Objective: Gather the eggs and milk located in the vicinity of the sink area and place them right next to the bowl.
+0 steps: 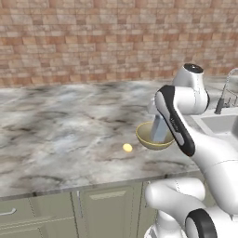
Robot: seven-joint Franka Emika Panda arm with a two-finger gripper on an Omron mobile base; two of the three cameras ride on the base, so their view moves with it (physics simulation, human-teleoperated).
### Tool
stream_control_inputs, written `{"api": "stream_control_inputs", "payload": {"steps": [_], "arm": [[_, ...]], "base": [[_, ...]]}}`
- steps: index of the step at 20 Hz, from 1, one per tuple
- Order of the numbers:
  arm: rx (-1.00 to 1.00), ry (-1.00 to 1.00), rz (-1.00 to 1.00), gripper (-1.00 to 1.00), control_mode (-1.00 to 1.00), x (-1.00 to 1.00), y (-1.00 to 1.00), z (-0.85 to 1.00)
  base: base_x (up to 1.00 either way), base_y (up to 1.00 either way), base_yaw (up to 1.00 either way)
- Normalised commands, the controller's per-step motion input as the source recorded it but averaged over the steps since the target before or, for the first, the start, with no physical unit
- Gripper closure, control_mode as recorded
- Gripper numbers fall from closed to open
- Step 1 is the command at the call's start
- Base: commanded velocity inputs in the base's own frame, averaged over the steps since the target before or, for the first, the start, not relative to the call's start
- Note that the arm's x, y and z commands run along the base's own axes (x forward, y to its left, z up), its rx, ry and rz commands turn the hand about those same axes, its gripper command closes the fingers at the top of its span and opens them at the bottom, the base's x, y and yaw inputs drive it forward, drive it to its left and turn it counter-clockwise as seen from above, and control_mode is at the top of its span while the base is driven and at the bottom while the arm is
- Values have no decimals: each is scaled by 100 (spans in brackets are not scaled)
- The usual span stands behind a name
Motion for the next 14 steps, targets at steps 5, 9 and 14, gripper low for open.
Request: {"api": "stream_control_inputs", "payload": {"steps": [5,9,14], "arm": [[-1,0,-12,100,-100,0,0,-43],[0,3,-12,100,-100,0,0,-34],[0,8,-12,100,-100,0,0,-22]], "base": [[0,0,0],[0,0,0],[0,0,0]]}}
